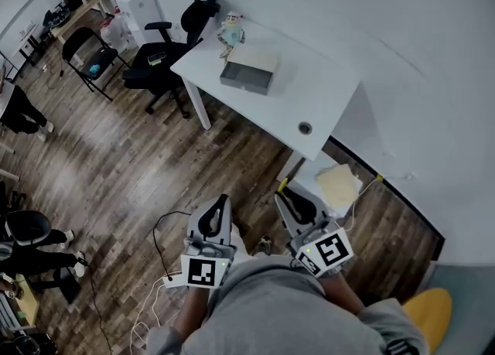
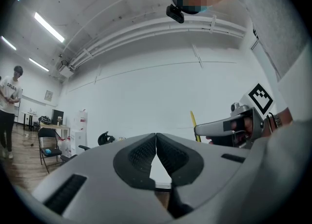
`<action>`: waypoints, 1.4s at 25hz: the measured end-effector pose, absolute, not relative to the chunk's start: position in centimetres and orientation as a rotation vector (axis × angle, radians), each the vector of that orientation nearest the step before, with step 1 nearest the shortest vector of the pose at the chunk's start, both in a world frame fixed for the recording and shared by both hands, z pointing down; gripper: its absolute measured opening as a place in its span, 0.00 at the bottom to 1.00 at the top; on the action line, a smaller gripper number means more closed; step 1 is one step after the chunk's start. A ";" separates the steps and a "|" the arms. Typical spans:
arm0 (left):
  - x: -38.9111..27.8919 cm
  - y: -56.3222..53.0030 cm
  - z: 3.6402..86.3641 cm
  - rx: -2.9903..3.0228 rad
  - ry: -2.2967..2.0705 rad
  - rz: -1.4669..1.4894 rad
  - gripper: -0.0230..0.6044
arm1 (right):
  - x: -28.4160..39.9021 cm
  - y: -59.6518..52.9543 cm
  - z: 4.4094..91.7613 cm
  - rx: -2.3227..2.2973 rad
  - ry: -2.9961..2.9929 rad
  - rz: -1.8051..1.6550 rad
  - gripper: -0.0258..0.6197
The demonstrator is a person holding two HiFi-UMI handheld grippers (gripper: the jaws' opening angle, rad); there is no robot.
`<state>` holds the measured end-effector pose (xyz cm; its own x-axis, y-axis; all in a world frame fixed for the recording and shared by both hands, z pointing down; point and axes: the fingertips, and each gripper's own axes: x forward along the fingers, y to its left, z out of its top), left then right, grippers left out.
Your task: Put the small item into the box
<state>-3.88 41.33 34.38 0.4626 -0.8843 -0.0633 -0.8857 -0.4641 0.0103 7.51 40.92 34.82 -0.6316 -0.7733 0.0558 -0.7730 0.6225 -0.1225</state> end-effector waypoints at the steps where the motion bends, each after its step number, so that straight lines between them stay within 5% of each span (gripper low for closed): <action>1: -4.2 40.8 34.5 -2.671 1.614 0.090 0.09 | 7.3 40.4 34.9 -1.354 2.828 -0.218 0.17; 35: -15.4 18.3 34.6 -2.801 1.451 0.109 0.09 | -3.5 20.5 35.6 -1.579 2.755 -0.257 0.17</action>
